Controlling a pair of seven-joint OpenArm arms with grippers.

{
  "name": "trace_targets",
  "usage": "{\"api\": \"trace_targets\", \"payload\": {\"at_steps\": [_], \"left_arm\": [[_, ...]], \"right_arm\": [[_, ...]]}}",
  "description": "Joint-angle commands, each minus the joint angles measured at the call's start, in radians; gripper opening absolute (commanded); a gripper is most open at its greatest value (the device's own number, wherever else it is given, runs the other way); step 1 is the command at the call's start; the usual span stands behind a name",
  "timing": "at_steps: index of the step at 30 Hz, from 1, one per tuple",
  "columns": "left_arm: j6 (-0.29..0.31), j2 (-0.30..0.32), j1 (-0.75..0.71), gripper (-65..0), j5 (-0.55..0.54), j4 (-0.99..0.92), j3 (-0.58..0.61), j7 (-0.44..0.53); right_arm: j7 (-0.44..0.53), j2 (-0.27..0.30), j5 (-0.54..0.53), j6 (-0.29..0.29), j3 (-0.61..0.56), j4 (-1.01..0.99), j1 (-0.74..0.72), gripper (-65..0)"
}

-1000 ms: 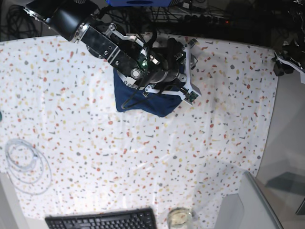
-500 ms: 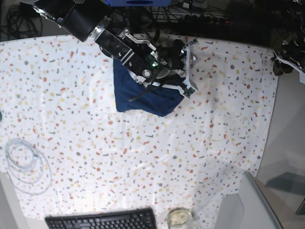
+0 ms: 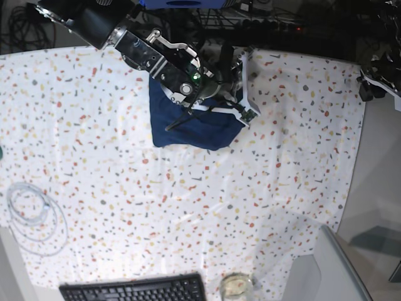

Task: Layout the t-shirt on the table in an organized manner, then fold the t-shirt properly
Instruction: 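Press and smooth the folded bundle with the right gripper, then withdraw the right gripper and grasp the bundle's side with the left gripper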

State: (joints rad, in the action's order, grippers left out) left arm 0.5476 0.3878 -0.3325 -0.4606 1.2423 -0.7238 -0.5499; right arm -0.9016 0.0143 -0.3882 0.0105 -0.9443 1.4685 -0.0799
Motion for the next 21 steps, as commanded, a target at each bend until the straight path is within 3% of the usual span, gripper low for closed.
{"api": "trace_targets", "payload": {"at_steps": [1, 9, 14, 17, 21], "left_arm": [[-0.001, 0.024, 0.002, -39.2, -0.011, 0.015, -0.007, 0.015], [-0.001, 0.024, 0.003, -39.2, -0.011, 0.015, -0.007, 0.015], [-0.001, 0.024, 0.003, -39.2, -0.011, 0.018, -0.007, 0.015], [-0.001, 0.023, 0.003, -39.2, -0.011, 0.021, 0.011, 0.015], [-0.001, 0.029, 0.003, -39.2, -0.011, 0.024, 0.105, 0.017]], "right_arm": [[0.003, -0.018, -0.018, -0.007, -0.023, 0.018, -0.008, -64.2], [0.003, -0.018, -0.018, -0.007, -0.098, 0.014, -0.031, -63.6], [0.006, -0.027, -0.018, -0.007, -0.08, -0.036, -0.037, -62.4], [0.005, -0.041, -0.019, -0.007, -0.083, -0.038, -0.041, -51.5], [-0.001, -0.033, -0.019, -0.007, -0.077, 0.065, -0.042, -30.8]]}}
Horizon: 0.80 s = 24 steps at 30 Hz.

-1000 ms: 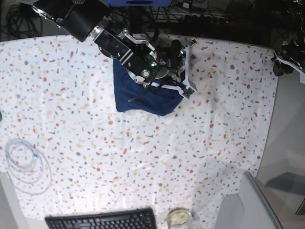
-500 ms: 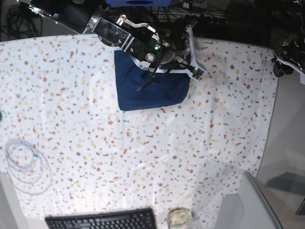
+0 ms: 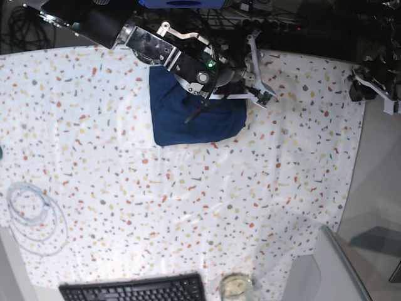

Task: Layout the t-shirt on the table in an organized manner, then fold the t-shirt properly
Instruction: 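Withdraw the right gripper and grasp the bundle's side with the left gripper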

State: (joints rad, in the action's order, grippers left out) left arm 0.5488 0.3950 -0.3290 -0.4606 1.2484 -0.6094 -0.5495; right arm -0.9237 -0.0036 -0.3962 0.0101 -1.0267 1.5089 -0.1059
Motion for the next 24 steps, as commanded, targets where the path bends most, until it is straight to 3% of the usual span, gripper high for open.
{"api": "trace_targets", "payload": {"at_steps": [1, 5, 10, 13, 15, 16, 22, 24], "left_arm": [[-0.002, 0.022, 0.0, -39.2, -0.011, 0.02, 0.012, 0.016], [-0.002, 0.017, 0.0, -39.2, -0.019, 0.052, 0.069, 0.016], [0.006, -0.023, -0.075, -39.0, -0.022, 0.25, 0.19, -0.007], [0.044, -0.09, -0.1, -38.3, -0.04, 0.373, 0.213, -0.067], [0.104, -0.144, -0.1, -38.0, -0.099, 0.406, 0.191, -0.114], [0.149, -0.163, -0.097, -35.9, -0.142, 0.411, 0.185, -0.139], [0.149, -0.207, -0.048, -6.9, -0.346, 0.327, 0.187, -0.231], [0.149, -0.216, -0.028, -5.8, -0.363, 0.284, 0.187, -0.238]], "right_arm": [[0.021, 0.006, -0.011, -0.006, 0.015, 0.072, -0.018, -28.2], [0.028, 0.107, -0.011, -0.006, 0.135, 0.239, -0.015, -29.7], [0.081, 0.193, -0.011, -0.008, 0.515, 0.286, 0.081, -31.2], [0.144, 0.228, -0.017, -0.011, 0.673, 0.282, 0.148, -31.1], [0.179, 0.245, -0.017, -0.011, 0.725, 0.282, 0.188, -31.1], [0.199, 0.25, -0.017, -0.011, 0.741, 0.281, 0.209, -31.1], [0.24, 0.278, -0.016, -0.012, 0.757, 0.279, 0.275, -31.1], [0.24, 0.279, -0.016, -0.012, 0.757, 0.278, 0.285, -31.2]]}}
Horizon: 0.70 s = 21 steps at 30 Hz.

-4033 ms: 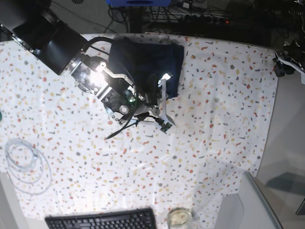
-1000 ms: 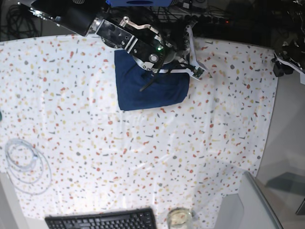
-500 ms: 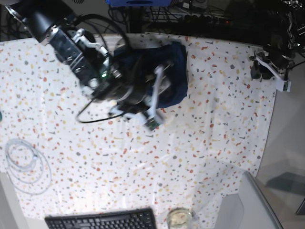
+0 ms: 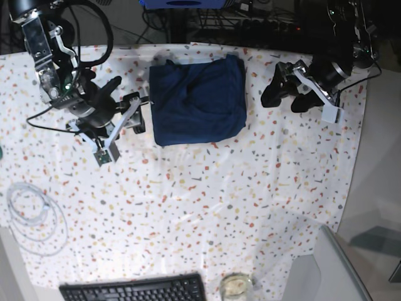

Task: Layout the t-shirt on the table in an organized manner, then fold the t-shirt properly
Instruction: 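Withdraw the right gripper and grasp the bundle's side with the left gripper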

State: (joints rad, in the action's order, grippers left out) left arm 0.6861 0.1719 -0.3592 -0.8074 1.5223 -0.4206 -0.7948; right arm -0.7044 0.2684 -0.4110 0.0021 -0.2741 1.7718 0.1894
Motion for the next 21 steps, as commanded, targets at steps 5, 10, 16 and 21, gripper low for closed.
{"api": "trace_targets", "payload": {"at_steps": [5, 10, 16, 21], "left_arm": [[0.012, -0.002, 0.052, -5.8, -0.022, -0.067, 0.105, 0.013], [0.012, -0.005, 0.096, -5.8, -0.017, -0.128, 0.196, 0.015], [0.012, -0.007, 0.162, -5.8, -0.017, -0.283, 0.268, 0.038], [0.012, -0.005, 0.174, -5.8, -0.016, -0.357, 0.372, 0.147]], "right_arm": [[0.021, 0.012, 0.002, -0.004, 0.005, 0.015, -0.008, -31.4], [0.021, 0.013, 0.002, -0.004, 0.005, 0.015, -0.008, -31.4], [0.019, 0.013, 0.004, -0.004, 0.011, -0.014, -0.008, -31.4], [0.019, 0.013, 0.004, -0.004, 0.014, -0.023, -0.006, -31.5]]}}
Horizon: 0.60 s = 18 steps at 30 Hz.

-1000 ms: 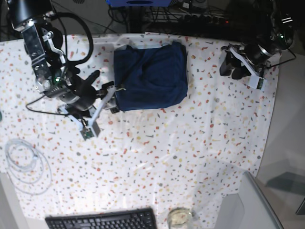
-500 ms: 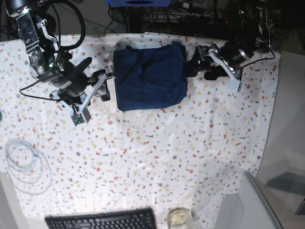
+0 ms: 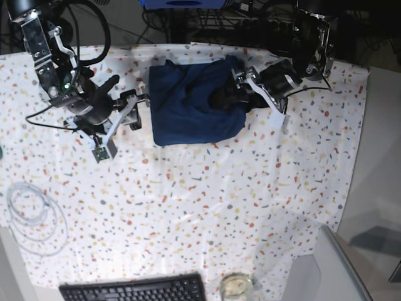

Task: Layout the t-shirt on the table in an organized manner, then fold the t-shirt properly
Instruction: 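Withdraw the right gripper and grasp the bundle's side with the left gripper, then fold the bundle's side with the left gripper over toward the right gripper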

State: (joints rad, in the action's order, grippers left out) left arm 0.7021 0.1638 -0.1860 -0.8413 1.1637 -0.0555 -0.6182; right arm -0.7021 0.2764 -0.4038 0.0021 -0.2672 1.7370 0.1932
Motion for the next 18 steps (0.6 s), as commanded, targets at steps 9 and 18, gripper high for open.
{"api": "trace_targets", "payload": {"at_steps": [9, 18], "left_arm": [[-0.004, 0.006, 0.07, -30.6, 0.018, -0.113, 0.07, 0.004], [-0.004, 0.053, 0.285, -65.0, 0.144, -0.101, 0.234, -0.125]], "right_arm": [[0.019, -0.006, -0.01, -0.004, 0.159, -0.032, 0.002, -31.5], [0.019, -0.006, -0.01, -0.004, 0.334, -0.081, 0.025, -31.5]]}}
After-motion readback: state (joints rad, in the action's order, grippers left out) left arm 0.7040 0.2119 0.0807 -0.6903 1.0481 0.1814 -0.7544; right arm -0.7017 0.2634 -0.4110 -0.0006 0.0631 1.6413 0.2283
